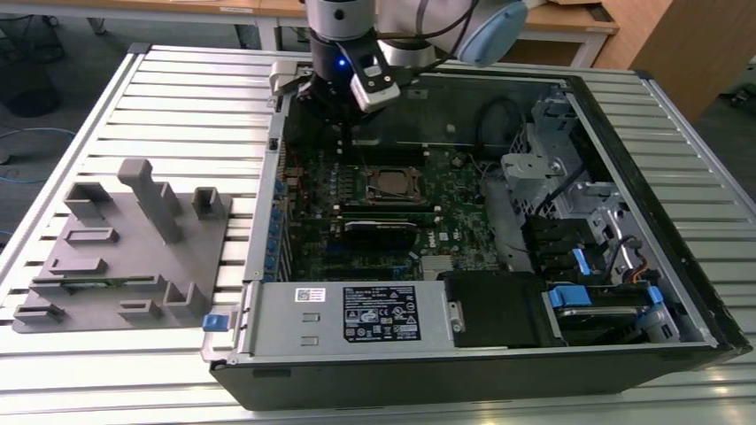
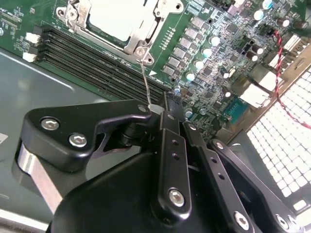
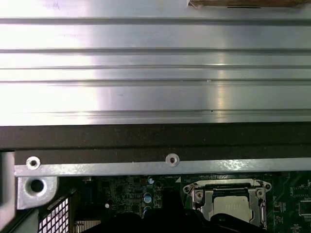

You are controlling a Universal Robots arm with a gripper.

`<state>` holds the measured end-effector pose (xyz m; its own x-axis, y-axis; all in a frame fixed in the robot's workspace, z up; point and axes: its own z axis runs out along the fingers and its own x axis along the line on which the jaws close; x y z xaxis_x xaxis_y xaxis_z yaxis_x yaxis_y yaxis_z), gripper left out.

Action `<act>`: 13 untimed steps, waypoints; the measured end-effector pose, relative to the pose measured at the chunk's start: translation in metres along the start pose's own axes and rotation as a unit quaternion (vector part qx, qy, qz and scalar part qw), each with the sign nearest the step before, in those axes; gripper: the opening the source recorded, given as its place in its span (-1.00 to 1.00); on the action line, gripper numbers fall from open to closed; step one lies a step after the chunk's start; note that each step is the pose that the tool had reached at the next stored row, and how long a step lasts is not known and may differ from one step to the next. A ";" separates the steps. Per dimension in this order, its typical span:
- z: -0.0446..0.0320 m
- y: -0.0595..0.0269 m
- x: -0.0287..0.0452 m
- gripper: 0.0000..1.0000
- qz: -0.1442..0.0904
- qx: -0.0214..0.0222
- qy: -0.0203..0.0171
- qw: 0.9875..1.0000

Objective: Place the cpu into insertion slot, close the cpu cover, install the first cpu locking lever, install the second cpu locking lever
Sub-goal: 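Install the first cpu locking lever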

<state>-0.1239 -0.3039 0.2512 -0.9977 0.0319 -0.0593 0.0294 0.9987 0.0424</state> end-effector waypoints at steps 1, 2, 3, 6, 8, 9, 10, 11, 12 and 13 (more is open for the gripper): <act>0.0001 0.0000 -0.0009 -0.79 0.000 0.000 0.000 1.000; 0.0002 0.0001 -0.0018 -0.79 0.000 0.000 0.000 1.000; 0.0003 0.0001 -0.0029 -0.79 0.000 0.000 0.000 1.000; 0.0006 0.0002 -0.0066 -0.79 0.000 0.000 0.000 1.000; 0.0008 0.0003 -0.0095 -0.79 0.000 0.000 0.000 1.000; 0.0009 0.0003 -0.0111 -0.79 0.000 0.000 0.000 1.000; 0.0010 0.0004 -0.0126 -0.79 0.000 0.000 0.000 1.000; 0.0011 0.0004 -0.0141 -0.79 0.000 0.000 0.000 1.000; 0.0012 0.0004 -0.0152 -0.79 0.000 0.000 0.000 1.000; 0.0012 0.0005 -0.0162 -0.79 0.000 0.000 0.000 1.000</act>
<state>-0.1076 -0.3039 0.2509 -0.9977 0.0319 -0.0593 0.0294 0.9987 0.0424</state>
